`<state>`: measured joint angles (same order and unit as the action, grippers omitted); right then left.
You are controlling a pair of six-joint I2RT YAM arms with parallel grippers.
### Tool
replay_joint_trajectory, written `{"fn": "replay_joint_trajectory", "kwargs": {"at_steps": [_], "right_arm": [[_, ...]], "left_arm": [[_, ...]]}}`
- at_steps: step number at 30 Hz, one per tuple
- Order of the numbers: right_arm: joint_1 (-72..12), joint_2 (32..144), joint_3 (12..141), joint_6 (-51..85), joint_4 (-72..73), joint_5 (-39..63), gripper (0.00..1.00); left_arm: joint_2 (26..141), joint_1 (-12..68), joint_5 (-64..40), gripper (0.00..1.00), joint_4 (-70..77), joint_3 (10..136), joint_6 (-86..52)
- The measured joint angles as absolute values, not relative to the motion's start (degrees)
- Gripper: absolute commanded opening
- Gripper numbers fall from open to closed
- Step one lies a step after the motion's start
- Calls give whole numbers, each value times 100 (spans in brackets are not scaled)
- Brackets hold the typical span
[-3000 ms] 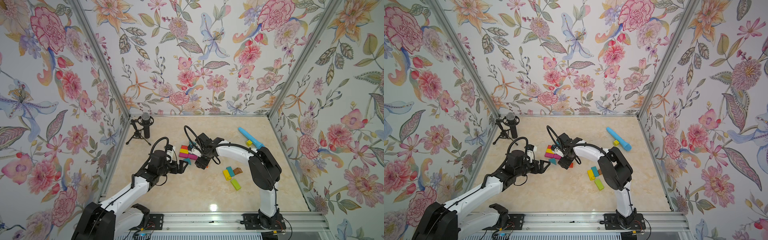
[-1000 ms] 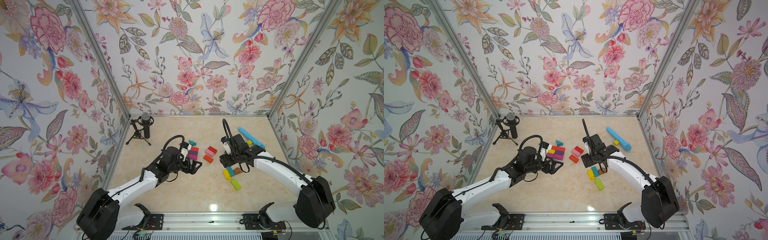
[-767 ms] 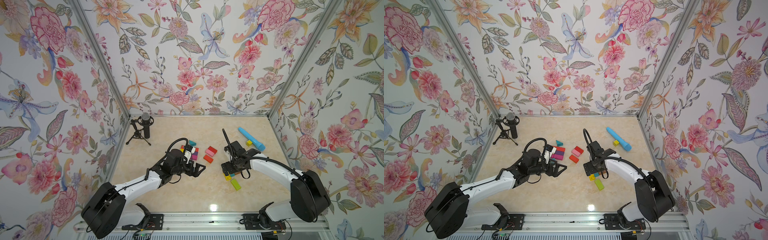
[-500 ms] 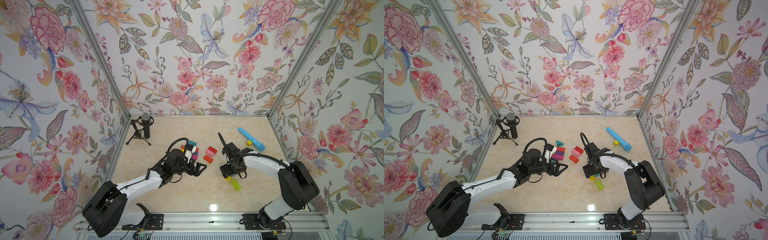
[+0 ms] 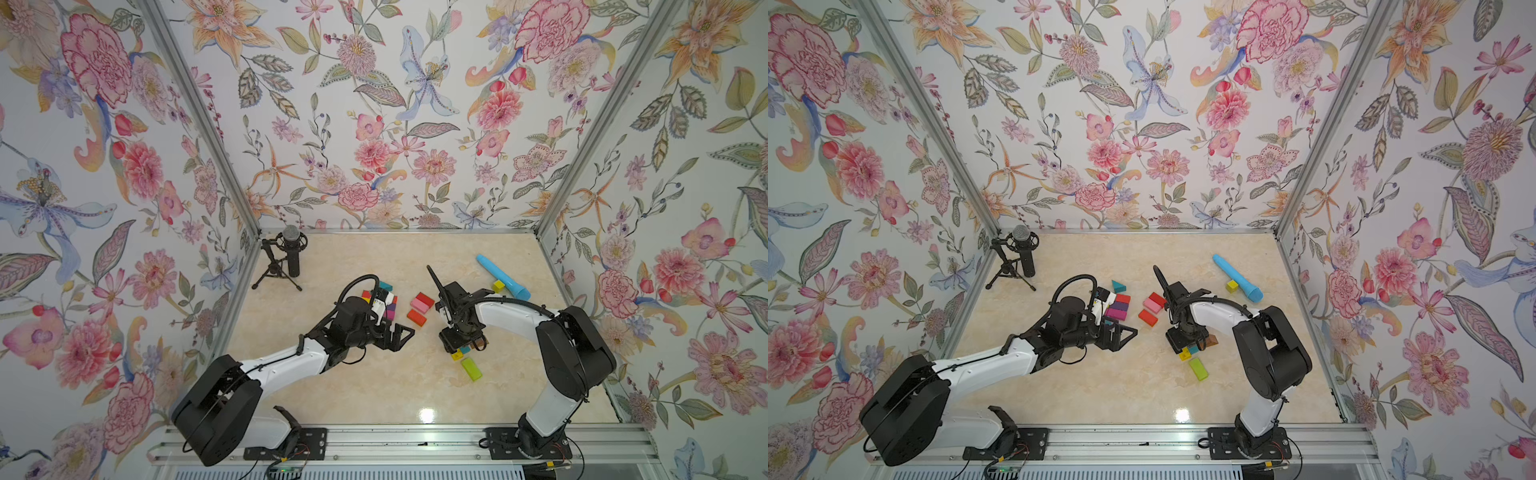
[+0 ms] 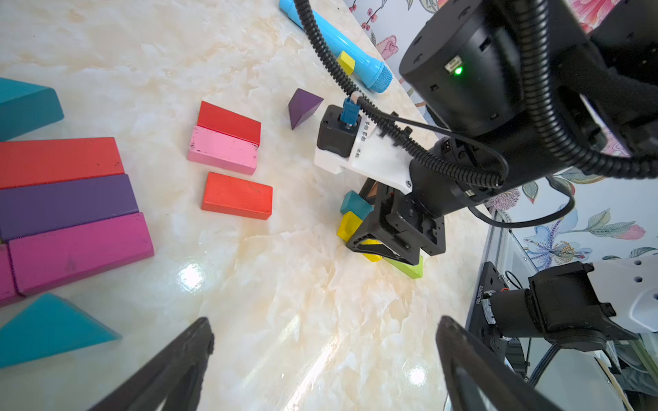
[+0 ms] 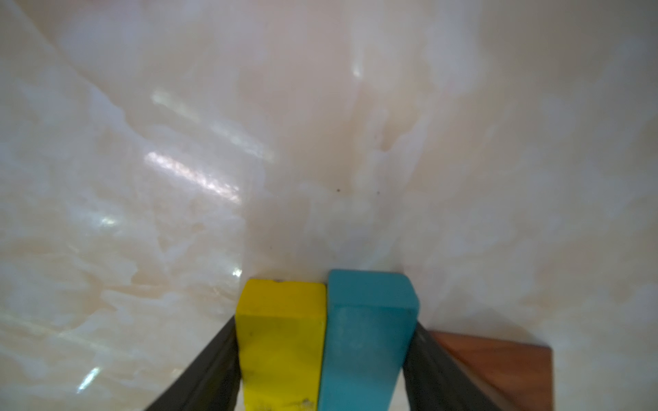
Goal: Assemble a piece of candy with building blocks
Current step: Move the building blocks to the center of the board.
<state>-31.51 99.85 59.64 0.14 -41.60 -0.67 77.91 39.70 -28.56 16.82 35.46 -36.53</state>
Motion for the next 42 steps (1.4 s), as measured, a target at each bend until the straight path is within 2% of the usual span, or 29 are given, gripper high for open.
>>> {"fn": "replay_joint_trajectory", "kwargs": {"at_steps": [15,20,24,30,33,42], "right_arm": [[-2989,11214,7625,-1507,-4386,-1,66],[-2877,11487,8029,-1831,-4397,-5,69],[-2867,11504,8058,-1953,-4445,-5,75],[-2838,11496,8106,-1900,-4543,32,84],[-2781,11487,8346,-1737,-4602,150,84],[-2464,11856,10193,-781,-4543,880,85]], "left_arm": [[7695,3948,-2832,99,1660,3544,-3712],[7550,3898,-2829,99,1640,3533,-3712],[7518,3828,-2829,99,1627,3500,-3712],[7520,3819,-2832,99,1627,3492,-3717],[7520,3817,-2829,99,1625,3492,-3736],[7210,3715,-2768,99,1387,3487,-3736]]}}
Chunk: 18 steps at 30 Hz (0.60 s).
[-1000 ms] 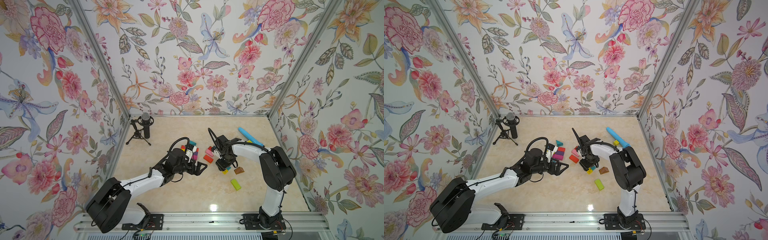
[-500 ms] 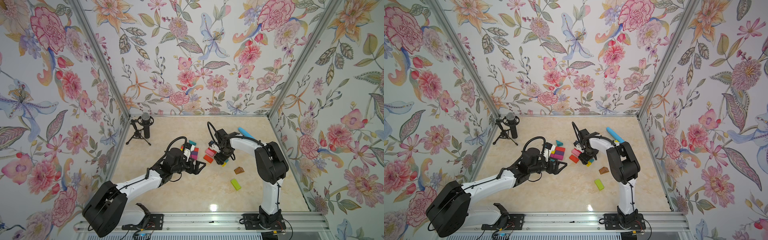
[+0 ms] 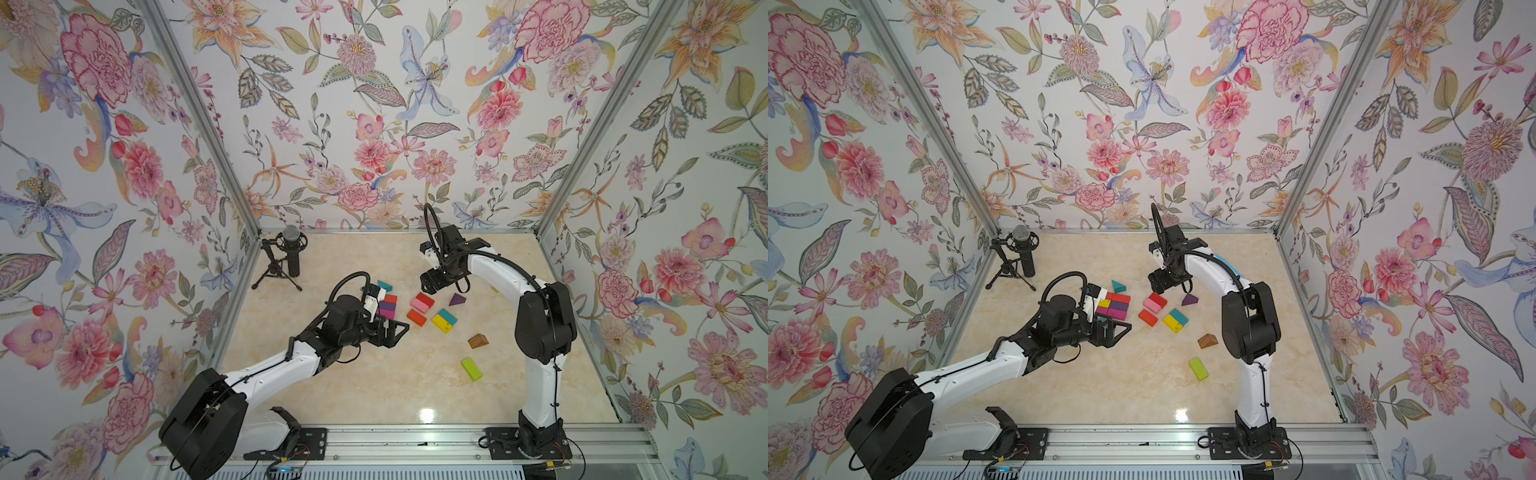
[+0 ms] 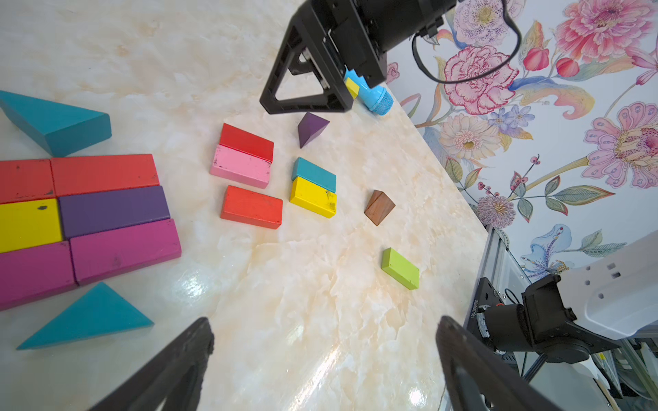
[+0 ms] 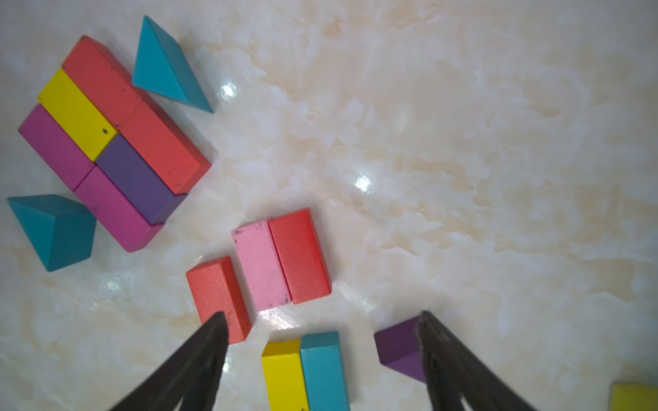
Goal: Assemble a piece of candy with building blocks
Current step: Move the building blocks to the center of the board, then move the building block to the center of the board.
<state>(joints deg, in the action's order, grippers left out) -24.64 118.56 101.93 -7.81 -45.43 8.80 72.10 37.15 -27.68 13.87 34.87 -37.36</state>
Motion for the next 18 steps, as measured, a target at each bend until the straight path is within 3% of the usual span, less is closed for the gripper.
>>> {"fn": "replay_joint_trajectory", "kwargs": {"at_steps": [10,18], "right_arm": [[-2300,13155,11104,-263,-4558,1603,84],[-2366,13415,11172,-193,-4589,1872,83]], "left_arm": [[7089,3706,-2659,99,1260,3487,-3736],[7089,3701,-2659,99,1267,3479,-3739]]}}
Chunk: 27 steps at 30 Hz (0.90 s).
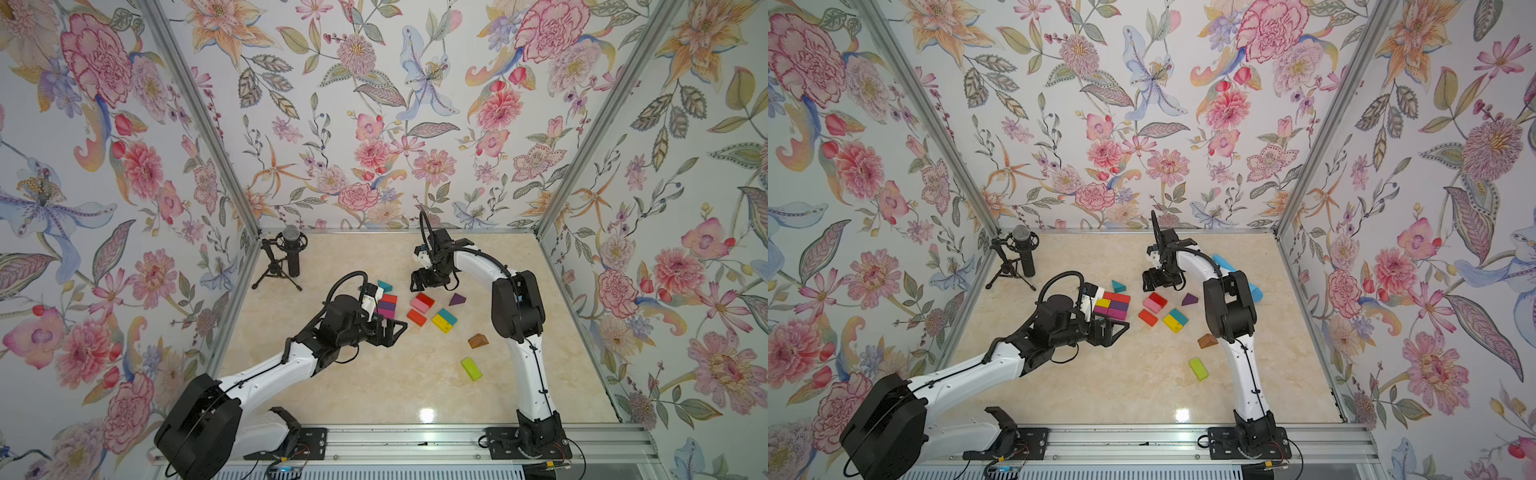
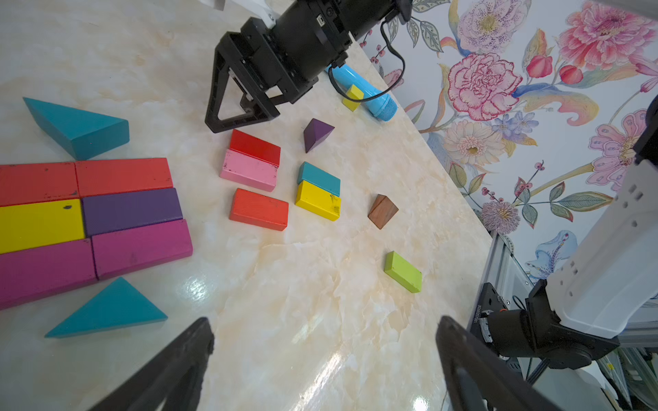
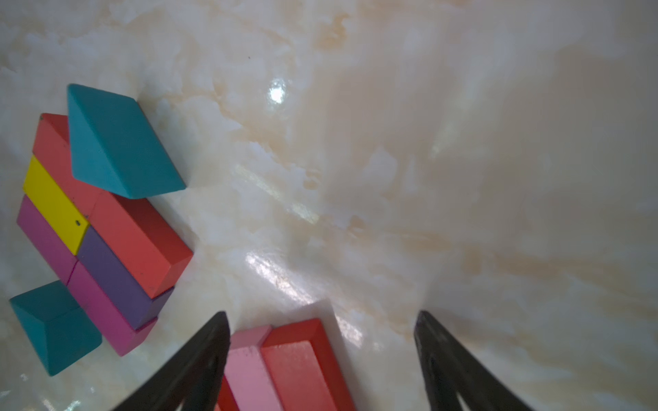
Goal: Assemble a piece of candy with building blocks
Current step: Move the building block to the center of the board.
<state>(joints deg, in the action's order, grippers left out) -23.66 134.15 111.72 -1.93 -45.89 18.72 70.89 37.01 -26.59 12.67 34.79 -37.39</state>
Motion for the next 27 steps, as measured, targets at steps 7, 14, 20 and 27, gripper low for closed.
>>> {"fn": "replay_joint_trajectory", "kwargs": {"at_steps": [7,14,20,27], "right_arm": [[-2569,13426,11131,-185,-4582,2097,82],[-2727,13417,11010,-207,-4515,2233,81],[-2812,13380,10938,-209,-4451,2257,80],[-2947,13281,10753,-209,-4383,2383,79]], "left_arm": [[7089,3603,-2659,99,1271,3385,-3739],[7048,3507,-2659,99,1262,3284,-3736],[6923,3422,-2659,99,1247,3225,-3734],[6908,3356,-2659,99,1243,3186,-3734]]}}
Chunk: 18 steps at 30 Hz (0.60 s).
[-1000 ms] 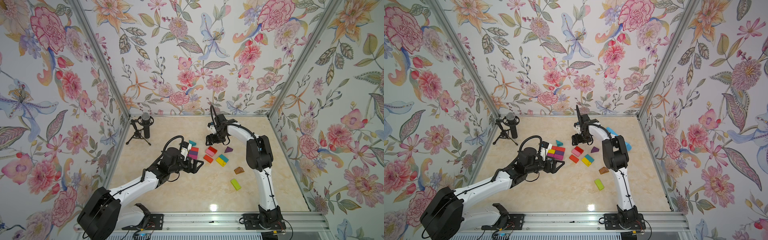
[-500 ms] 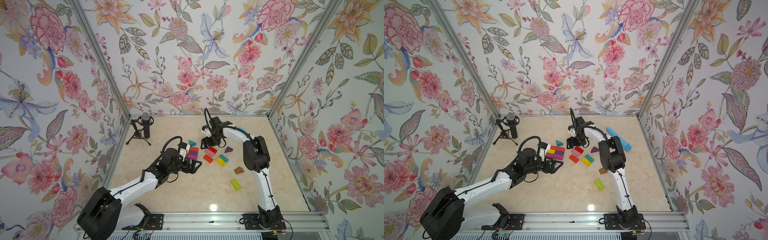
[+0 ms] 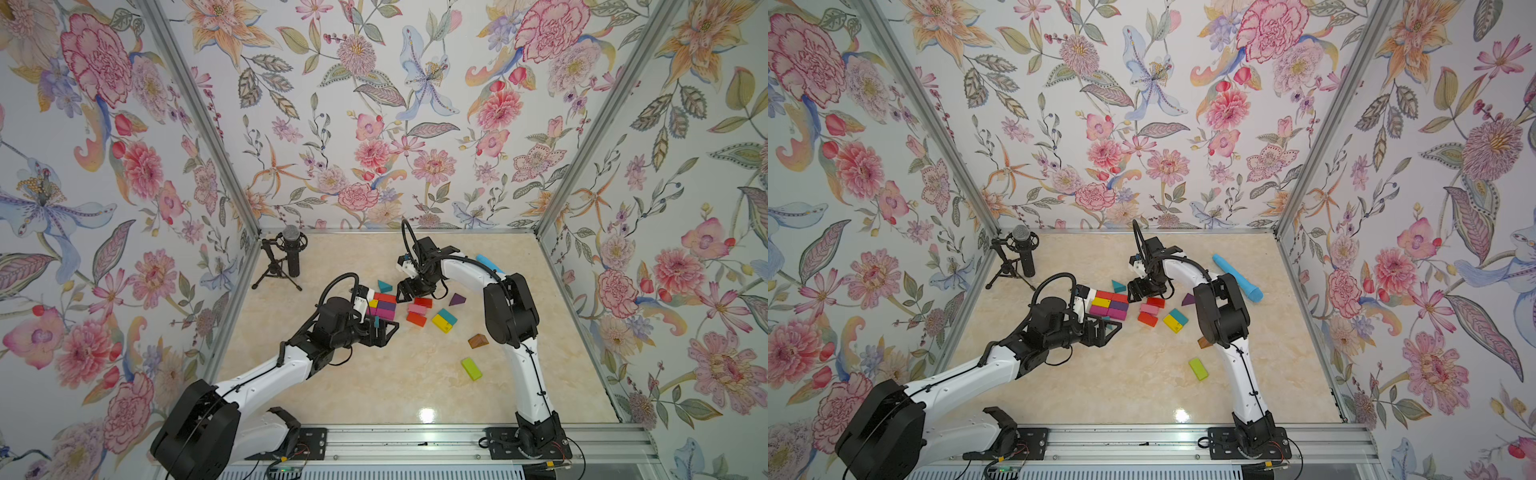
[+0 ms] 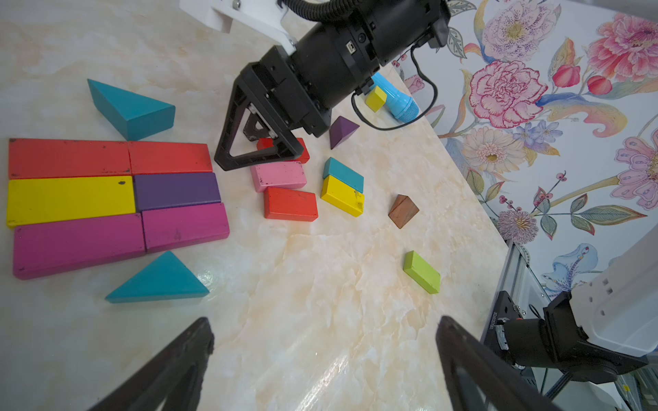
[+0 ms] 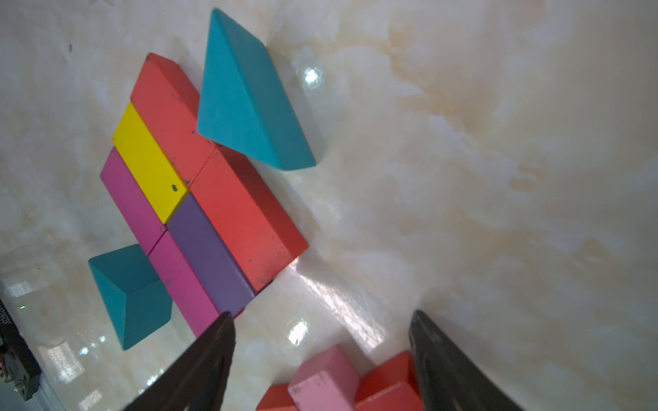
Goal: Assemble a piece of candy with building blocks
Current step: Move the building block to the center of the board.
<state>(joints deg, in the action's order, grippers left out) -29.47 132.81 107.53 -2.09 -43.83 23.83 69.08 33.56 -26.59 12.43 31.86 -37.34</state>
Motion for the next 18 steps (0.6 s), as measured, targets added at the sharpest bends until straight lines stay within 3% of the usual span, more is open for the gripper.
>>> {"fn": "replay_joint_trajectory", "kwargs": {"at_steps": [18], "right_arm": [[-3000,12781,10138,-165,-4228,2460,82]], "left_arm": [[6908,3299,-2659,99,1243,3162,-3736]]}}
